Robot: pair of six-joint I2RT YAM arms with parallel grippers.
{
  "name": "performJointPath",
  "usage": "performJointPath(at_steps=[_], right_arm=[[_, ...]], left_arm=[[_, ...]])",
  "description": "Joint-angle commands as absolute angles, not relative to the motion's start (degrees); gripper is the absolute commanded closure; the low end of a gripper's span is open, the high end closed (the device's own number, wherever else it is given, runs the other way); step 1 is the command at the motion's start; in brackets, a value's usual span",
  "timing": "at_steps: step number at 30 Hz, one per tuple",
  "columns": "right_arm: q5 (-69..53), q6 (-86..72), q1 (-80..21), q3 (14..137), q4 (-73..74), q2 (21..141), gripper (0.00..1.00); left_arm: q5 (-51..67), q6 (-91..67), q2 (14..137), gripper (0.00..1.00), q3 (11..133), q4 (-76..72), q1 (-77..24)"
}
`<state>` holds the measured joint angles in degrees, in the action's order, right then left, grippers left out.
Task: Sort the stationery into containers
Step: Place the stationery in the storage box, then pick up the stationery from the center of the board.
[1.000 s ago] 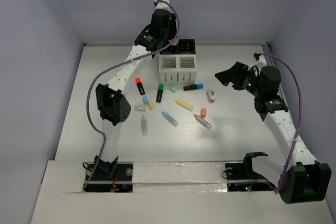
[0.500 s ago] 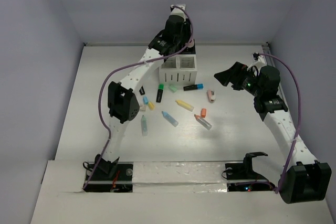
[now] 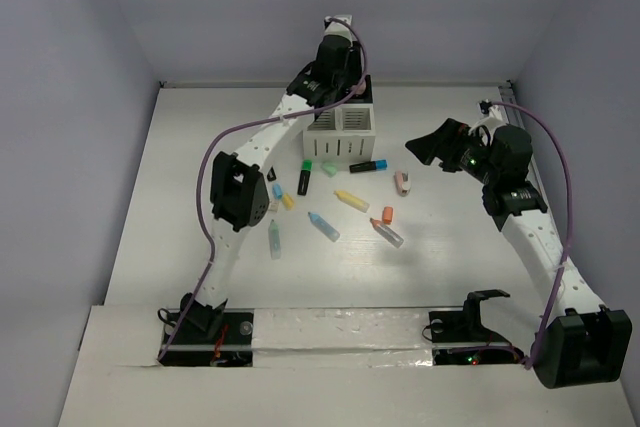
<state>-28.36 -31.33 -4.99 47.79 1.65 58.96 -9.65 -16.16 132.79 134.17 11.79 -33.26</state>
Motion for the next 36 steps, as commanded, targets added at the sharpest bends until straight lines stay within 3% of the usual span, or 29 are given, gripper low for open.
performJointPath(at_steps=[1,3,9,10,12,13,15,24,27,30,32,36], right_arm=[[-29.1,-31.1,-5.8,47.3,-2.1,59.0,0.00],[-28.8,-31.0,-5.8,47.3,-2.2,59.1,0.00],[-28.3,-30.9,-5.8,47.5,-2.1,59.6,0.00],[-28.0,-30.8,-5.8,47.4,-2.1,59.7,0.00],[-27.6,-30.7,-5.8,47.5,-1.8,59.9,0.00],[-27.4,-30.6,-5.8,47.5,-1.8,60.1,0.00],[-26.5,-30.1,-5.8,47.5,-1.5,60.3,0.00],[-18.8,-27.6,-5.8,48.5,2.6,63.6,0.00],[-16.6,-26.5,-5.8,49.6,4.7,65.3,0.06],[-15.2,-25.2,-5.8,51.1,7.3,68.0,0.10],[-13.9,-24.6,-6.3,51.2,7.9,70.1,0.19],[-10.7,-24.2,-8.8,51.5,9.9,75.1,0.20]], left_arm=[[-10.2,-16.5,132.7,0.86,136.9,6.7,-33.0],[-10.2,-16.3,133.2,0.82,136.9,6.8,-33.0],[-10.0,-16.2,133.9,0.55,136.9,6.9,-33.6],[-9.8,-16.3,133.6,0.43,136.9,6.9,-33.6],[-9.4,-16.2,133.1,0.29,136.9,6.7,-33.6],[-9.1,-16.2,132.2,0.15,136.9,6.3,-33.6],[-8.4,-15.8,131.1,0.03,136.9,5.8,-33.6],[-3.1,-13.2,115.3,0.01,132.7,4.0,-34.1],[-2.0,-12.7,104.5,0.01,120.9,3.1,-34.1],[-4.2,-13.4,91.2,0.01,101.3,0.4,-35.3],[-7.6,-16.1,82.2,0.01,88.3,-4.0,-35.3],[-10.9,-21.9,72.6,0.01,73.4,-2.8,-34.7]])
